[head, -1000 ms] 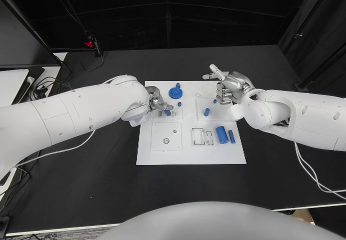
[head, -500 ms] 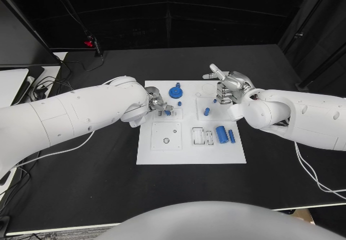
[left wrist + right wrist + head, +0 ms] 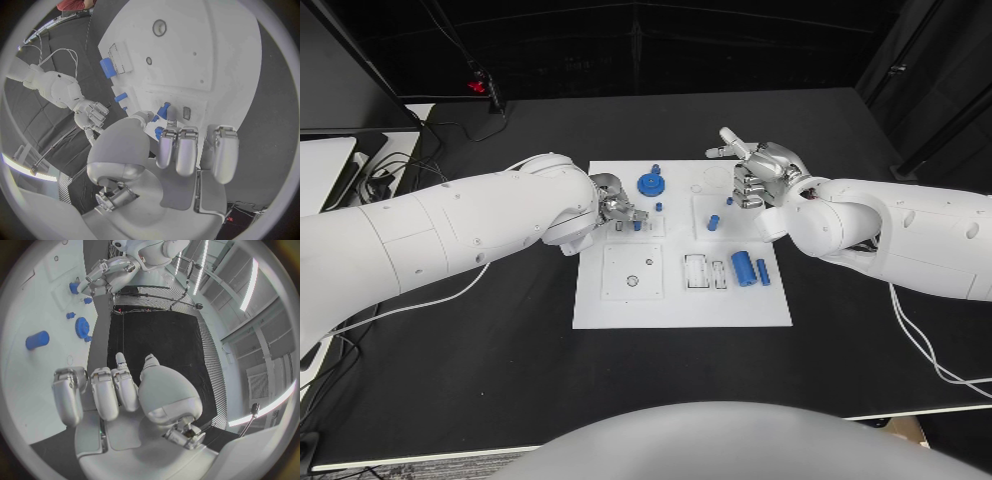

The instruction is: Assemble the parts on the task board

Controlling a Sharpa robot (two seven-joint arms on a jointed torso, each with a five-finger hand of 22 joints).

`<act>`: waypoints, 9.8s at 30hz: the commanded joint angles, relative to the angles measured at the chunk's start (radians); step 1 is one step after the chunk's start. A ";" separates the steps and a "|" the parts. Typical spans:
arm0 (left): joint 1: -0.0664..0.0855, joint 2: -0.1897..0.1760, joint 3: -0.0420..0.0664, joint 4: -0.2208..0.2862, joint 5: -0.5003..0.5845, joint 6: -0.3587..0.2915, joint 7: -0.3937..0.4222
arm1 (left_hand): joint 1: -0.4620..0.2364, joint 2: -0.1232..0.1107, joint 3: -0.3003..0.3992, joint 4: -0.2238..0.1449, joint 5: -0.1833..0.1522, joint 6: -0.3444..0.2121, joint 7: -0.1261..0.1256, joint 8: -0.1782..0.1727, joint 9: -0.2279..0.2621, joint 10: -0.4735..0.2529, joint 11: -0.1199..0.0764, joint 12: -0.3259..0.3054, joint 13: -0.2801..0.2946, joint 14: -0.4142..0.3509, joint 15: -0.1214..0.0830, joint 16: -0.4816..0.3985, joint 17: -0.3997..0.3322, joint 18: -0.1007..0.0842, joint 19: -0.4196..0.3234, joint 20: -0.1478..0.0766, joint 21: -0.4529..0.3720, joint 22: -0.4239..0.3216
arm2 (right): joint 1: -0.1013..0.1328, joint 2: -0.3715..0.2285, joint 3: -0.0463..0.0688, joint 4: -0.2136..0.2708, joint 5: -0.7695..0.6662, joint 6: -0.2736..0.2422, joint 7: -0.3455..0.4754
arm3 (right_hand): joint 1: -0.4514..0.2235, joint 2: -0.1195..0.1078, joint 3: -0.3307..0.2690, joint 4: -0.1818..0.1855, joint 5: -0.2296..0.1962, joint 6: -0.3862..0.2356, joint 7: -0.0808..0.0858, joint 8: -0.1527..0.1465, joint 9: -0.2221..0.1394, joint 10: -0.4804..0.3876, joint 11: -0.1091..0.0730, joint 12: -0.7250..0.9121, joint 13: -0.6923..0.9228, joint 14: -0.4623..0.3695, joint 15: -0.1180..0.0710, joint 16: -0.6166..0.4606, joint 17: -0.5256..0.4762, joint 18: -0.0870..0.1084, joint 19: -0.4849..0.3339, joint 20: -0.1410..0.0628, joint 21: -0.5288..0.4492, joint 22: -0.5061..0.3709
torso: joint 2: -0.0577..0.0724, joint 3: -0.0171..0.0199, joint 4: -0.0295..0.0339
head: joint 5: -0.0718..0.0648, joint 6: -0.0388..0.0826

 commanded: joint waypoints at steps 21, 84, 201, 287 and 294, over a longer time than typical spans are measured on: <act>0.017 -0.038 0.001 0.047 -0.037 -0.060 0.020 | -0.010 0.001 -0.025 0.000 -0.005 -0.014 -0.005 0.042 0.041 0.103 -0.013 0.001 0.263 0.103 -0.013 0.001 0.263 -0.006 0.108 -0.008 0.003 0.263 | 0.001 0.001 0.000 0.000 0.001 0.010 0.008 | 0.004 0.008 0.009 0.001 0.006 -0.010 0.063 0.005 -0.002 0.106 0.003 0.003 0.263 0.104 -0.001 0.002 0.264 0.003 0.073 -0.005 -0.006 0.247 | -0.001 -0.0003 0.0004 | 0.001 0.009; 0.095 0.235 0.004 -0.434 -0.021 0.598 0.033 | 0.023 0.136 -0.270 -0.002 -0.457 0.073 0.006 -0.108 -0.082 0.103 -0.003 0.001 0.263 0.103 -0.014 0.001 0.263 -0.006 0.108 -0.010 0.003 0.263 | 0.000 0.025 0.001 0.006 0.001 -0.004 0.003 | 0.005 0.007 0.010 0.001 0.006 -0.011 0.063 0.006 -0.002 0.106 0.003 0.003 0.263 0.104 -0.001 0.002 0.264 0.004 0.072 -0.005 -0.006 0.247 | 0.003 -0.0023 -0.0039 | 0.035 0.063; 0.049 0.079 0.003 -0.205 0.126 0.163 0.081 | 0.357 0.036 0.131 -0.084 -0.140 0.069 0.011 -0.125 -0.081 0.103 0.002 0.001 0.263 0.103 -0.013 0.001 0.263 -0.006 0.108 -0.010 0.003 0.263 | 0.000 0.019 0.001 -0.008 0.001 -0.001 0.007 | 0.006 0.006 0.012 0.001 0.006 -0.012 0.063 0.009 -0.002 0.106 0.003 0.003 0.263 0.104 -0.001 0.002 0.264 0.004 0.070 -0.005 -0.008 0.246 | -0.001 0.0000 0.0048 | 0.021 0.042; 0.002 0.009 0.000 -0.002 0.043 -0.048 -0.058 | 0.304 0.033 0.157 -0.008 -0.126 0.058 0.011 -0.115 -0.080 0.103 0.001 0.001 0.263 0.103 -0.014 0.001 0.263 -0.006 0.108 -0.011 0.003 0.263 | 0.000 0.010 0.001 -0.005 0.001 0.006 0.013 | 0.006 0.006 0.013 0.002 0.007 -0.013 0.063 0.009 -0.002 0.106 0.003 0.003 0.263 0.104 -0.001 0.002 0.264 0.005 0.069 -0.005 -0.009 0.245 | 0.001 0.0000 0.0018 | 0.029 0.023; 0.002 0.004 0.000 -0.001 0.043 -0.041 -0.060 | 0.304 0.032 0.157 -0.008 -0.126 0.058 0.010 -0.115 -0.080 0.103 0.001 0.001 0.263 0.103 -0.014 0.001 0.263 -0.006 0.108 -0.011 0.003 0.263 | 0.000 0.009 0.001 -0.005 0.001 0.006 0.014 | 0.006 0.006 0.013 0.002 0.007 -0.013 0.063 0.009 -0.002 0.106 0.003 0.003 0.263 0.104 -0.001 0.002 0.264 0.005 0.069 -0.005 -0.009 0.245 | 0.000 0.0006 0.0028 | 0.029 0.021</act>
